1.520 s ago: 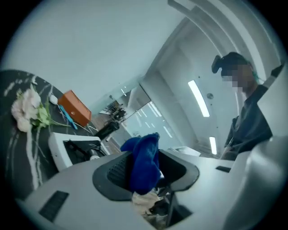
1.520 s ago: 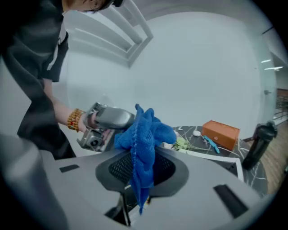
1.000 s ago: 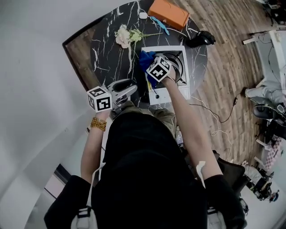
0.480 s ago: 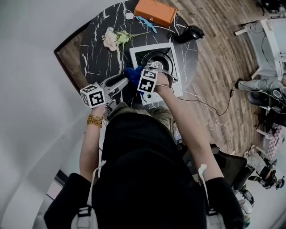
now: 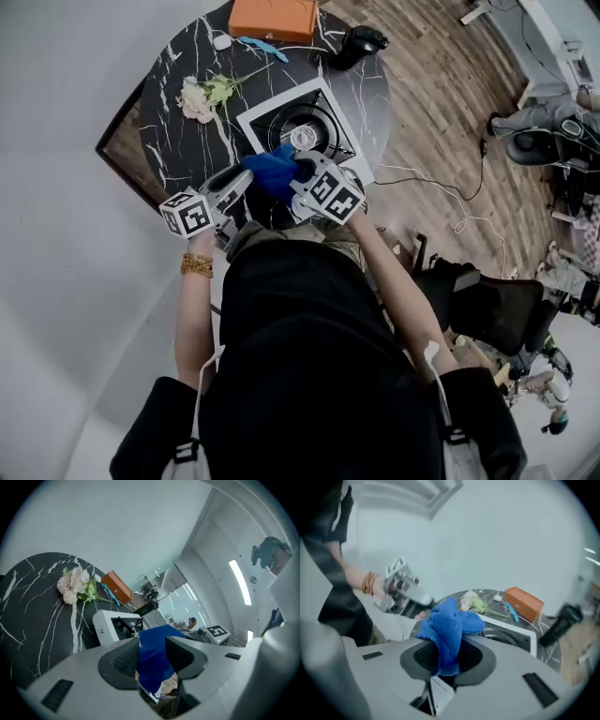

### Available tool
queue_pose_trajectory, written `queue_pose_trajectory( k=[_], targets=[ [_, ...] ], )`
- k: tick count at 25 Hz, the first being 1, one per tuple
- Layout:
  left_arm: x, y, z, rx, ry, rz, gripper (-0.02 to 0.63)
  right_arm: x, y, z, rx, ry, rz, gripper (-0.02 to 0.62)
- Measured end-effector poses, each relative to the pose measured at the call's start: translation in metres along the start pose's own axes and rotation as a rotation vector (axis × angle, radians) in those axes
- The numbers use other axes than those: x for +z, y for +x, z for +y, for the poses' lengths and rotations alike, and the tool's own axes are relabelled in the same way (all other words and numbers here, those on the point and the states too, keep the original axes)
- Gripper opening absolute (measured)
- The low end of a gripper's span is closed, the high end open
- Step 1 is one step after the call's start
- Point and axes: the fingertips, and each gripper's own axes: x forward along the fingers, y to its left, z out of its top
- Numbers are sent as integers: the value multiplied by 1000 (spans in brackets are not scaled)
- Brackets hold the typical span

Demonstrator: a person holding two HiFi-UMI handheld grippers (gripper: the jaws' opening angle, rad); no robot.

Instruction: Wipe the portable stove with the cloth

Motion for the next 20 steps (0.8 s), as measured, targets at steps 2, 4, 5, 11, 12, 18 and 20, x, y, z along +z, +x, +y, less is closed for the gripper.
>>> queue_pose_trajectory(
  k=[2,4,5,11,12,18,20],
  targets=[
    [-16,6,20,62,-39,85,172,-15,-41,-28,-137,188,-111,62],
    [-31,19,39,116,-75,156,173,-57,-72,-56,-273,268,-79,63],
    [-37,27,45,133,-95,175,176,-81,-84,-68,-327,273,-22,63],
    [-60,62,70,215,-178,284,196,-145,-78,-90,-389,256,248,64],
    [-66,65,70,219,-188,305,196,-151,-70,-88,-382,257,278,64],
    [-89,81,79,256,-167,387,206,-160,-51,-89,-385,279,311,63],
    [-92,80,82,243,-215,371,212,-157,-47,-85,-359,249,311,63]
  ],
)
